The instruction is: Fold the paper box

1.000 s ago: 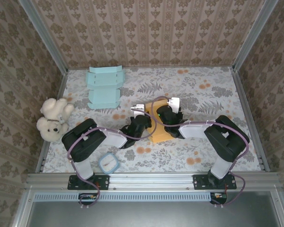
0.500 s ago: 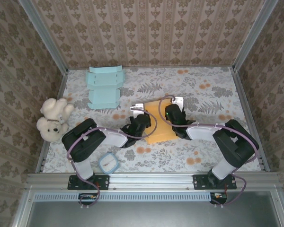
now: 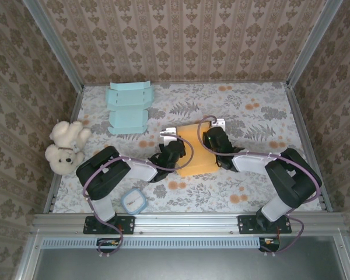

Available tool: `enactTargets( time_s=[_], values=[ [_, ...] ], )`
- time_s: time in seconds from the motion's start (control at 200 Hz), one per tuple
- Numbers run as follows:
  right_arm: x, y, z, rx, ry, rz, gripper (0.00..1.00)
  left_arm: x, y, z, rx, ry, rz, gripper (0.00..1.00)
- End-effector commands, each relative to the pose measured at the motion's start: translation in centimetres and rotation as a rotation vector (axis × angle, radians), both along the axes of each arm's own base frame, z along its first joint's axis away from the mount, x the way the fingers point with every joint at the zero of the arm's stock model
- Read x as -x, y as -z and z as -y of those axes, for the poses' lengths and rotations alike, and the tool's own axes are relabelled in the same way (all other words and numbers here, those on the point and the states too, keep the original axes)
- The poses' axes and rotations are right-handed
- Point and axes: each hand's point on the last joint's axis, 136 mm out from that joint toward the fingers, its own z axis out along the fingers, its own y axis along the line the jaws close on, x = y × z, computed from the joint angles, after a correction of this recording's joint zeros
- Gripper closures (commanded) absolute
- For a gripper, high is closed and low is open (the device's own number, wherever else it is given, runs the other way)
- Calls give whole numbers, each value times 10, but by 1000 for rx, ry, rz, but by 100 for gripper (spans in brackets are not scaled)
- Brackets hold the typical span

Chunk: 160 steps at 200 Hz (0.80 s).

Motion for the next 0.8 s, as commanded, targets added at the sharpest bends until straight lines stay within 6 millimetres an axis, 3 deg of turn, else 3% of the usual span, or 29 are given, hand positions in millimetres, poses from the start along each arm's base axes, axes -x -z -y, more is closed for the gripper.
enactTargets(
  time_s=[0.0, 0.085, 0.125, 0.155, 0.235, 0.35, 0.555, 0.795],
  values=[
    [5, 16, 14, 88, 11, -38, 60, -5, -3, -12, 6, -57, 5, 100],
    [7, 20, 16, 120, 8, -51, 61, -5, -4, -12, 14, -57, 3, 100],
    [7, 22, 20, 149, 19, -56, 67, -6, -3, -12, 14, -57, 2, 100],
    [8, 22, 26, 184, 47, -56, 73, -6, -4, -13, 16, -58, 3, 100],
    [11, 12, 49, 317, 191, -26, 76, -6, -3, -14, 14, -68, -1, 100],
    [21, -11, 65, 471, 372, 50, 74, -7, -4, -16, 9, -83, -4, 100],
    [25, -27, 80, 534, 497, 102, 69, -7, -4, -19, -2, -97, 0, 100],
    [20, -21, 73, 484, 478, 90, 64, -7, -2, -18, -8, -93, -6, 100]
  ],
)
